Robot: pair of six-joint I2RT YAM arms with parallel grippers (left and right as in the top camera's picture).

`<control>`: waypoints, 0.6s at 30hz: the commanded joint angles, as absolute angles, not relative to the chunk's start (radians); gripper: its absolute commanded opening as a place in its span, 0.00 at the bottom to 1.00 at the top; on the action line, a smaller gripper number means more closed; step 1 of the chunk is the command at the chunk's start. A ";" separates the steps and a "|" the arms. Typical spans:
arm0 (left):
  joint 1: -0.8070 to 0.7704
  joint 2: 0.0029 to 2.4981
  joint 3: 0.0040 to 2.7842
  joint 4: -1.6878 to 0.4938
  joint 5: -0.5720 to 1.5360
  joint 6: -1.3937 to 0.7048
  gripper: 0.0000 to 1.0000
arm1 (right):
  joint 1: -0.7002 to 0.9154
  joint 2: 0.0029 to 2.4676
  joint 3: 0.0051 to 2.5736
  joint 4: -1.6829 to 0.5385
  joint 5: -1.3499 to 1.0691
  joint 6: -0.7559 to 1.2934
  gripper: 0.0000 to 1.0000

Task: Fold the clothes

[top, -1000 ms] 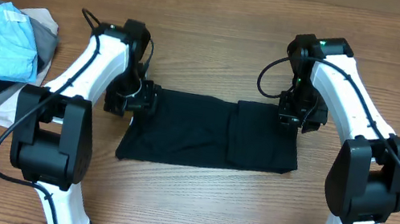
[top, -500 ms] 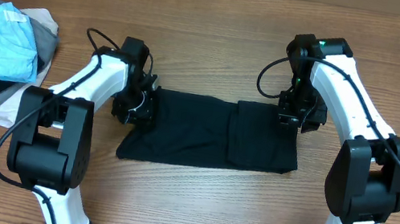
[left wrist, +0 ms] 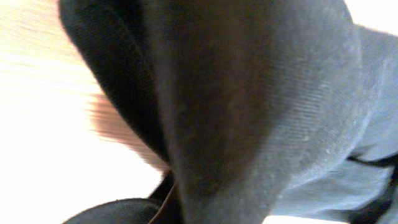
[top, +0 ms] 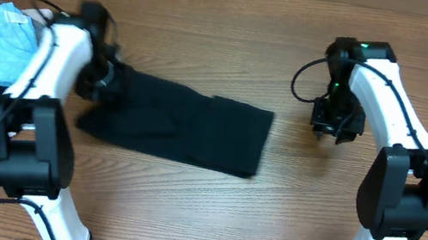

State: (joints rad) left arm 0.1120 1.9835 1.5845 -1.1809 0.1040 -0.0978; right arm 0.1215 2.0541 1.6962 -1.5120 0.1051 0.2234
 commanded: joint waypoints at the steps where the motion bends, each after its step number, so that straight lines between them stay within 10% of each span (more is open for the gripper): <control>1: 0.158 1.983 1.758 -1.241 0.105 -0.113 0.04 | 0.104 2.022 1.716 -1.513 0.112 0.204 0.40; 18: -0.414 2.010 1.854 -1.293 0.111 -0.218 0.08 | 0.102 2.022 1.716 -1.517 0.112 0.201 0.40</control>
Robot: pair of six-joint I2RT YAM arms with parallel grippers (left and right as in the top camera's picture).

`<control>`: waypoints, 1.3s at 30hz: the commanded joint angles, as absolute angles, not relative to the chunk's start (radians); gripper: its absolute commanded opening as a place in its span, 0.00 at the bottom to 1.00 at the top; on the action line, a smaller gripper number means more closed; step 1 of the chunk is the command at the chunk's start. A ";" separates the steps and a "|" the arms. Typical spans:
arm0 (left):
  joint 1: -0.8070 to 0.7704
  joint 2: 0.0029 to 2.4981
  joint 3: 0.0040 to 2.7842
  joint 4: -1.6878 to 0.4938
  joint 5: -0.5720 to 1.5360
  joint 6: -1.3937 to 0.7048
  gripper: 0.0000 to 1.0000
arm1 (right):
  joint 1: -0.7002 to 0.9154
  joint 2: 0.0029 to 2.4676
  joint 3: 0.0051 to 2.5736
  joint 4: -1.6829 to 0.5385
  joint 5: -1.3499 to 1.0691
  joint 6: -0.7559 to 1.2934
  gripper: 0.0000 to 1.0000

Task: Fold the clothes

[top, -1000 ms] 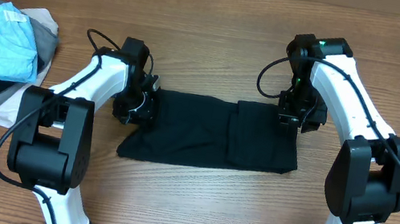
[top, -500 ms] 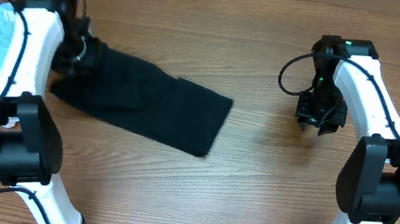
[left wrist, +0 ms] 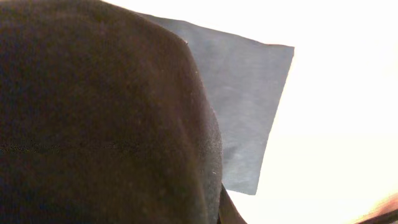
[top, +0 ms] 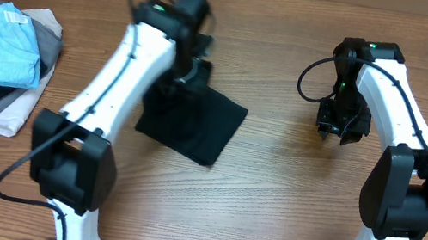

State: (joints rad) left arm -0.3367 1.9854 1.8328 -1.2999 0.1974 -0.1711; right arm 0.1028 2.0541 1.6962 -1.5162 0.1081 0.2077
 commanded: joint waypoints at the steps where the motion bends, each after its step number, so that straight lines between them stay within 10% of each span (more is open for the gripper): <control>1: -0.445 2.021 1.854 -1.290 0.112 -0.218 0.08 | 0.102 2.022 1.716 -1.517 0.111 0.193 0.40; 17: -0.534 2.054 1.852 -1.335 0.180 -0.224 0.12 | 0.102 2.022 1.716 -1.516 0.085 0.185 0.41; 24: -0.575 2.054 1.851 -1.455 0.348 -0.205 0.47 | 0.102 2.022 1.716 -1.513 0.085 0.182 0.41; 33: -0.454 1.980 1.960 -1.518 0.170 -0.186 0.42 | 0.104 2.022 1.716 -1.478 -0.038 0.104 0.46; 39: -0.254 1.957 1.995 -1.399 0.157 -0.344 0.62 | 0.145 2.020 1.717 -1.398 -0.522 -0.135 0.49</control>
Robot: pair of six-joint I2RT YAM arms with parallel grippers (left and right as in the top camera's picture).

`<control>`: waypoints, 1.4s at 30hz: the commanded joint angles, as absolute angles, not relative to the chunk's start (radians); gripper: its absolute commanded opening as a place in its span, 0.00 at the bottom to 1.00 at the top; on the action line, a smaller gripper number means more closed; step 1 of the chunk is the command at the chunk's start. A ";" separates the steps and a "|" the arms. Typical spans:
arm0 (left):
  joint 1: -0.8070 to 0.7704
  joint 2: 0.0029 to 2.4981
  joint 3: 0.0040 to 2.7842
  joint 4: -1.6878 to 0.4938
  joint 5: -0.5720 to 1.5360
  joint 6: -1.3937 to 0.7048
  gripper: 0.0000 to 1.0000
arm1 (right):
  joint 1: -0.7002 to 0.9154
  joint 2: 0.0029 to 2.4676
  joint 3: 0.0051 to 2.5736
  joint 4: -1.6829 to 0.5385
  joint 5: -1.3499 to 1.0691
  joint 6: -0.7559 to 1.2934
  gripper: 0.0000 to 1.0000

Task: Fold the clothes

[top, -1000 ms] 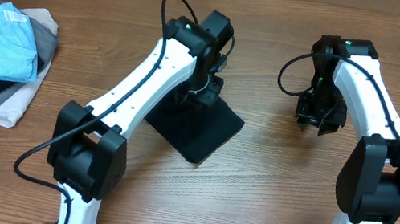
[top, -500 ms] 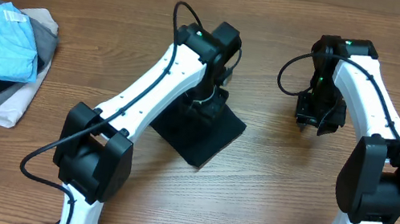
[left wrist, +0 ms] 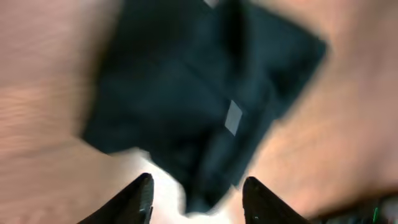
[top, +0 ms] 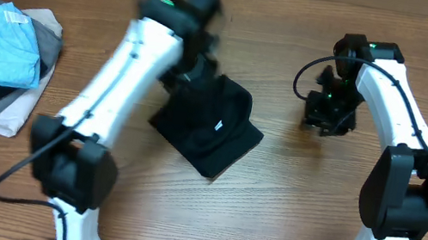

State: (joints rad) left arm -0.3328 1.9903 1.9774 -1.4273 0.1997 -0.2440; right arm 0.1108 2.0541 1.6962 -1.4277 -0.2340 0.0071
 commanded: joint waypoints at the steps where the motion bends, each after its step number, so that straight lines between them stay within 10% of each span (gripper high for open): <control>1: -0.225 1.963 1.988 -1.378 0.158 -0.369 0.64 | 0.162 2.017 1.717 -1.374 -0.533 -0.136 0.50; 17: -0.153 2.103 1.818 -1.226 0.208 -0.383 0.69 | 0.379 2.011 1.716 -1.074 -0.402 -0.028 0.52; 22: -0.156 2.119 1.818 -1.235 0.245 -0.380 0.68 | 0.379 2.013 1.694 -1.078 -0.189 0.128 0.04; 29: -0.173 2.119 1.818 -1.244 0.245 -0.359 0.68 | 0.377 2.014 1.551 -1.189 -0.024 0.369 0.04; 34: -0.175 2.119 1.818 -1.243 0.245 -0.359 0.68 | 0.379 2.013 1.441 -1.164 -0.027 0.367 0.46; 42: -0.191 2.119 1.818 -1.187 0.249 -0.347 0.70 | 0.356 1.966 1.497 -1.299 -0.030 0.360 0.48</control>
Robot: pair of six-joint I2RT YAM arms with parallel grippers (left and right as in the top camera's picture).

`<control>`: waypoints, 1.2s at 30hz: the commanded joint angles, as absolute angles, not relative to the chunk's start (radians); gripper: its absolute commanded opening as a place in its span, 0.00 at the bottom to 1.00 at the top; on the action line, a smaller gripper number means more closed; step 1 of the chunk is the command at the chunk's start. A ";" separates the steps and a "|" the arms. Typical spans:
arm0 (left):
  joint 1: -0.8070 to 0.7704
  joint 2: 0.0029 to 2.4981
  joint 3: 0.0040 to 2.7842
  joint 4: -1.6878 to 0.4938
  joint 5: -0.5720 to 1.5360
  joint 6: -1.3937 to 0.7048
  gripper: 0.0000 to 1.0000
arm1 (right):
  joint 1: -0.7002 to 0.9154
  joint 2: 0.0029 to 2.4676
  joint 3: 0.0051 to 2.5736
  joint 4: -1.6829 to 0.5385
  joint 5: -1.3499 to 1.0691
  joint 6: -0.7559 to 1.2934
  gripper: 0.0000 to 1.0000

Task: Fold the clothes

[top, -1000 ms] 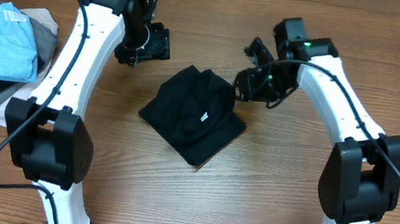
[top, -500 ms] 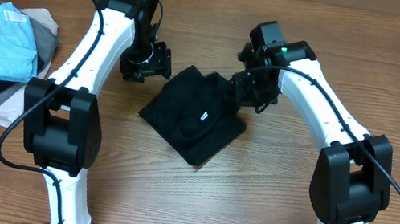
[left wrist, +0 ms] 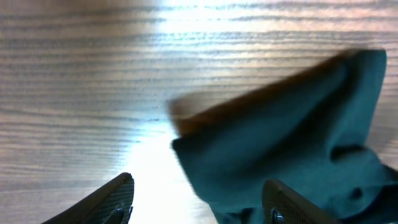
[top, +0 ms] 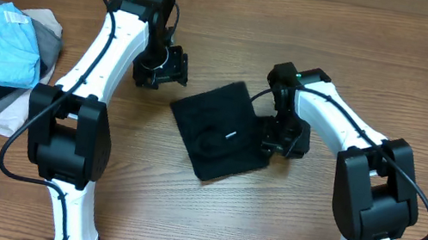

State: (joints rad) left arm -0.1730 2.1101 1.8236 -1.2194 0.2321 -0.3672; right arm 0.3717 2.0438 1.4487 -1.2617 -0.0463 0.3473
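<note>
A black garment (top: 221, 130) lies folded into a rough square, turned at an angle, in the middle of the table. My left gripper (top: 160, 67) stands open to its upper left, apart from it. In the left wrist view the garment (left wrist: 298, 137) fills the right side beyond the left gripper (left wrist: 199, 208), whose open fingers (left wrist: 115, 199) have nothing between them. My right gripper (top: 283, 137) is at the garment's right edge, touching or just over it. Whether its fingers hold cloth does not show.
A pile of other clothes, light blue on top of grey, black and white pieces, lies at the table's left edge. The wooden table (top: 207, 215) shows bare wood in front of the garment. The table's far edge runs along the top.
My left gripper, then open just over the garment's upper left corner, now stands further left and off it. My right gripper has come from the right down to the garment's right edge. The garment lies flatter.
The garment first lay as a long strip with my left gripper shut on its left end. Then that end was carried over to the right, halving the strip. After that the left gripper was open over the folded square, and now it is clear while the right gripper meets it.
</note>
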 commanded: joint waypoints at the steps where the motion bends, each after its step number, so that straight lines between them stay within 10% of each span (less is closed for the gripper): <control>1: -0.193 2.119 1.818 -1.167 0.257 -0.333 0.70 | 0.356 1.948 1.509 -1.317 -0.033 0.361 0.48; 19: -0.250 2.185 1.813 -0.976 0.271 -0.278 0.64 | 0.446 1.829 1.342 -1.219 -0.424 0.341 0.44; 36: -0.328 2.382 1.810 -1.467 0.250 -0.239 0.61 | 0.400 1.841 1.187 -0.970 -0.162 0.341 0.44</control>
